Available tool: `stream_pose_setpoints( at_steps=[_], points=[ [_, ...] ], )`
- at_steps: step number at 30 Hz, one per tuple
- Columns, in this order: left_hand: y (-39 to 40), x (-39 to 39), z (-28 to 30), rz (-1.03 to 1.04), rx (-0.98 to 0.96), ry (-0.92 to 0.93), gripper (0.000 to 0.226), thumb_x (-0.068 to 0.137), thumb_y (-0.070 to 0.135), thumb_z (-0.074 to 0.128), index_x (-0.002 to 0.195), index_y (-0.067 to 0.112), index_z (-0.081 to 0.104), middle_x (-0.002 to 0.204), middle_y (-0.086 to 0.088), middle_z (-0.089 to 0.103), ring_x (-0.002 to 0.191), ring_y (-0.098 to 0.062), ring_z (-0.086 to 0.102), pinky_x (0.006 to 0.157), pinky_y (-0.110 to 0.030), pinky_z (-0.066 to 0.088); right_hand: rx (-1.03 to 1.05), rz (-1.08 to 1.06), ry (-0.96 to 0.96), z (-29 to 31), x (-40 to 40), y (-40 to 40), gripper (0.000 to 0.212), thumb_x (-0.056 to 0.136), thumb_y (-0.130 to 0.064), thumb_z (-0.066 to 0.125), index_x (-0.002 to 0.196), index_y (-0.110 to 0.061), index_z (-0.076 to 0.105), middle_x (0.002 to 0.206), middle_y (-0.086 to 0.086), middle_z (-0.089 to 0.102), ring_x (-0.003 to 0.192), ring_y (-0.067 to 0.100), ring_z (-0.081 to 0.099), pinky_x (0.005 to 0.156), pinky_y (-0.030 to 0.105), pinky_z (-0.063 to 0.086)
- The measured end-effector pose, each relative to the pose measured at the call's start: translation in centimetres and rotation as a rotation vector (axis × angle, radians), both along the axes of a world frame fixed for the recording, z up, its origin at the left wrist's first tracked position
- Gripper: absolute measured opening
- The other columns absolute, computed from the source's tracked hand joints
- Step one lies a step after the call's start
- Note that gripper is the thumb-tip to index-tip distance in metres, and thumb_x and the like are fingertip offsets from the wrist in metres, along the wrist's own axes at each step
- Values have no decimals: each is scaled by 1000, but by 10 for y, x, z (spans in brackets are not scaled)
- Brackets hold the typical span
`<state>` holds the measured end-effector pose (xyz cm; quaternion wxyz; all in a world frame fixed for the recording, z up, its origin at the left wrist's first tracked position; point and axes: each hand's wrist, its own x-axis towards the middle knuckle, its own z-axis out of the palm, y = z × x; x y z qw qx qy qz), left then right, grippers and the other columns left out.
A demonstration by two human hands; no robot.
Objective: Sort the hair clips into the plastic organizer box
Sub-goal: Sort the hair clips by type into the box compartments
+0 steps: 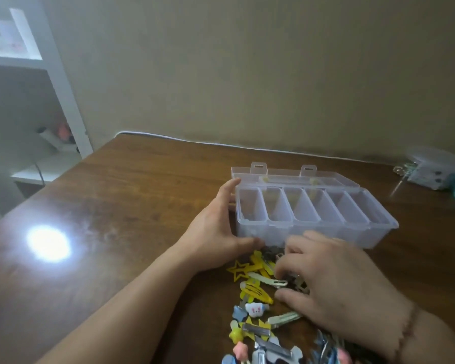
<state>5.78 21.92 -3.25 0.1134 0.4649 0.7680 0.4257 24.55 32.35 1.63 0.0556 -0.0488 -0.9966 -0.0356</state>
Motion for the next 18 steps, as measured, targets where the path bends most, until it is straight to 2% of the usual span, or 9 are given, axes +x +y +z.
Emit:
stream_pose_setpoints(
  at_steps=[3,6,8,10,12,14,16,18],
  points=[
    [0,-2,0,1,0,-8,116,66,45,88,152,42,9,131,25,47,116,5,49,91,-11,38,13,-11,27,0,-1,0,27,59,-61,73,65,-38,60,67,-19,40,59,2,39,49,10,13],
    [1,-3,-3,-7,2,-12,116,65,47,88,151,44,10,130,26,48,117,5,50,89,-8,39,-56,-13,54,2,-1,2,22,65,-55,68,69,-37,56,72,-18,45,65,2,45,46,15,29],
    [0,-4,-2,-13,1,-22,114,64,46,88,149,46,11,128,27,47,116,5,51,89,-8,40,-233,-32,109,5,3,8,13,72,-49,61,75,-38,54,77,-20,52,73,1,51,52,15,38],
    [0,-4,-1,-17,12,-26,114,63,46,89,146,48,11,128,27,49,115,4,53,92,-12,43,-478,-72,140,14,9,12,7,76,-40,66,79,-38,60,81,-22,60,76,1,57,56,13,42],
    [-1,-4,-1,-24,22,-32,114,61,48,89,145,49,12,121,32,48,111,8,54,89,-8,43,-722,-109,239,25,13,16,12,73,-33,76,79,-39,67,75,-19,66,67,3,62,56,10,45],
    [-1,-5,0,-35,28,-38,113,60,50,88,143,52,12,116,37,46,108,15,51,86,-3,43,-849,-179,367,33,8,16,15,70,-30,78,80,-40,71,74,-15,68,65,7,64,56,15,51],
    [-1,-5,-1,-46,31,-42,112,59,50,88,141,56,11,120,34,48,112,10,53,92,-11,48,-711,-199,444,36,-7,15,11,72,-33,75,79,-41,71,80,-20,67,74,4,62,59,14,49],
    [0,-5,-2,-45,39,-45,112,60,48,89,140,57,11,126,28,50,116,4,56,93,-13,49,-513,-195,404,34,-27,12,9,74,-38,68,82,-42,68,81,-24,65,82,-2,57,60,12,44]
  ],
)
